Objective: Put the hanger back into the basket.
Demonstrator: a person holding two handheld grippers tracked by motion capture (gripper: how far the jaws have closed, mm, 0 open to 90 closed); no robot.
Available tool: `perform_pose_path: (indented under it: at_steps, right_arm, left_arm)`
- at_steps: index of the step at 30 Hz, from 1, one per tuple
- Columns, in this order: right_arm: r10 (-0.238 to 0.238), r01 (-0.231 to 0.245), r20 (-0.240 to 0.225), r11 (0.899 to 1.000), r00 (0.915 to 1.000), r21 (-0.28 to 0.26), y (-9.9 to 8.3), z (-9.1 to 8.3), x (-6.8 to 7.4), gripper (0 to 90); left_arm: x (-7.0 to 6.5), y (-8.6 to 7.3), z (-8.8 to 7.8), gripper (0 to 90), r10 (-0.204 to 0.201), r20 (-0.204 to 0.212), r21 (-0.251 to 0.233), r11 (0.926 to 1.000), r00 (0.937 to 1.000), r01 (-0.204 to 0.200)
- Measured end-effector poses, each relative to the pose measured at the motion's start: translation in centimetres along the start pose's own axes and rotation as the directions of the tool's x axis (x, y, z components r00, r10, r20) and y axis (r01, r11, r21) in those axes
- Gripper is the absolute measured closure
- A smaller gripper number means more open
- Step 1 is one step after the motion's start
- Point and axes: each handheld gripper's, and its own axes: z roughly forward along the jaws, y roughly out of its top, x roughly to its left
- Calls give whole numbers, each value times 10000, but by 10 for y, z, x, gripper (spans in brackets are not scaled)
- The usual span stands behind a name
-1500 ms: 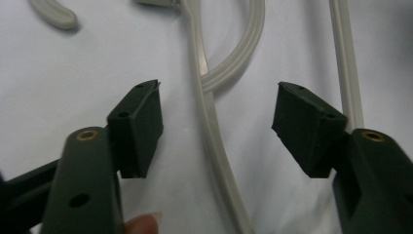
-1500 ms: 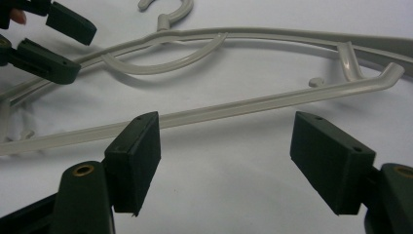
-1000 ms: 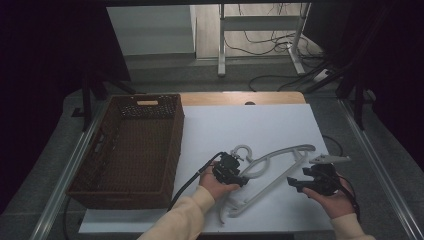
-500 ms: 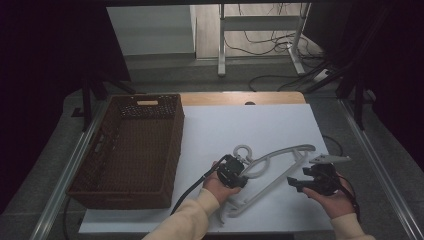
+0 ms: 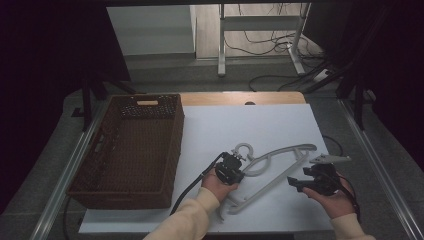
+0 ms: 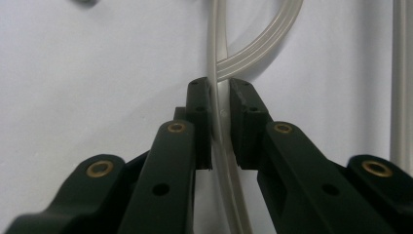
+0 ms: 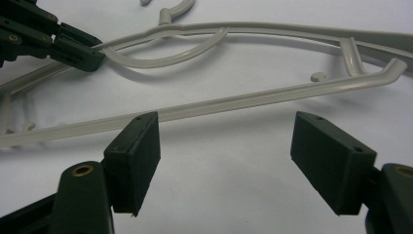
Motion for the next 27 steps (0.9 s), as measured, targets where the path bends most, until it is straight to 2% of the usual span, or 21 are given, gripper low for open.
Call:
perform_pose_path:
  at_steps: [10,16,19,27]
  right_arm:
    - [62,-61,93,10000,9999,-75,0,-2,-2,265]
    - [412,-412,-26,9984,9991,-385,-2,-9,-10,265]
    - [726,-739,-234,9954,9971,-610,-5,-13,-15,266]
    - [1399,-1417,-243,9847,9899,-1019,-10,-18,-26,265]
  left_arm:
    - [2,-1,-1,814,-84,161,-100,9999,9998,86]
    - [9,-1,-3,815,-187,435,-91,9998,9989,191]
    - [13,0,-11,816,-312,515,-433,9985,9982,334]
    - [23,3,-38,816,-509,737,-1372,9887,9960,607]
